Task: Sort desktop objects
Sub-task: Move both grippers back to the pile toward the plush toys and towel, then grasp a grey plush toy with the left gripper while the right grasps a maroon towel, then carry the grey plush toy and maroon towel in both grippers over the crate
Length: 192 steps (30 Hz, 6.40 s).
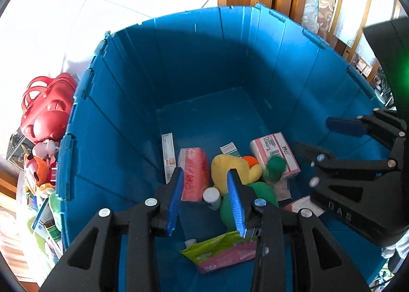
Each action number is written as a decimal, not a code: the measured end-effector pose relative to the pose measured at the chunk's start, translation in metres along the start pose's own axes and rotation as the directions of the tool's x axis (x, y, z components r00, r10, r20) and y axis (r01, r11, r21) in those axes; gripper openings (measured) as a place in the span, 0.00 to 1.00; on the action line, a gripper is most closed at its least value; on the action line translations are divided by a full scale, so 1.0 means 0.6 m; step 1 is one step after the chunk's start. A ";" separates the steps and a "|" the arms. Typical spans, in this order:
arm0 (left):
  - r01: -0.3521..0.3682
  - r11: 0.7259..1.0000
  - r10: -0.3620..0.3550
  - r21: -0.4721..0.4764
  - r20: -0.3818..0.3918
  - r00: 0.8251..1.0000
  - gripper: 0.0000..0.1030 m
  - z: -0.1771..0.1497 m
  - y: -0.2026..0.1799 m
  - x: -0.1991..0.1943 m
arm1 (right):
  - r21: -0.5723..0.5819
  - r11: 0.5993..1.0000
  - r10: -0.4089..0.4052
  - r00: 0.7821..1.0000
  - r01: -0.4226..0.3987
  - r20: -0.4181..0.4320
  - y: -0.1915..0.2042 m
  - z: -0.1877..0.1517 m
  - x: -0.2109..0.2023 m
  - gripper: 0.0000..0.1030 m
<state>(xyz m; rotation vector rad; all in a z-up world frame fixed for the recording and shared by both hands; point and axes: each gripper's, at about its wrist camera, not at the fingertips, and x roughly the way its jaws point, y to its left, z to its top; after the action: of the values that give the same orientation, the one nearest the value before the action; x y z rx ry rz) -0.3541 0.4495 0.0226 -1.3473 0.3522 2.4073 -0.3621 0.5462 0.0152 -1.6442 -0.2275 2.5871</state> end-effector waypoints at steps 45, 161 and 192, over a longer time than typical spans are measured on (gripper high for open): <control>-0.308 0.790 0.493 -0.530 0.249 0.834 0.66 -0.542 0.642 -0.248 | -0.264 0.894 0.446 0.777 -0.362 0.444 0.559 -0.128 -0.215 1.00; -0.138 0.935 0.255 -0.327 0.347 0.903 0.09 -0.387 0.949 -0.140 | -0.016 0.969 0.235 0.894 -0.248 0.380 0.655 -0.048 -0.087 0.10; -0.038 0.993 0.101 -0.113 0.638 0.763 0.09 -0.126 0.491 -0.405 | 0.116 0.982 0.013 0.671 -0.148 0.741 0.229 -0.018 -0.459 0.10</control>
<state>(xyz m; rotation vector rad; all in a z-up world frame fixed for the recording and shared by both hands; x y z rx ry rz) -0.3041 0.1085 0.2037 -0.4566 0.0960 2.7876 -0.2320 0.3738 0.2351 -0.4619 0.0397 3.0902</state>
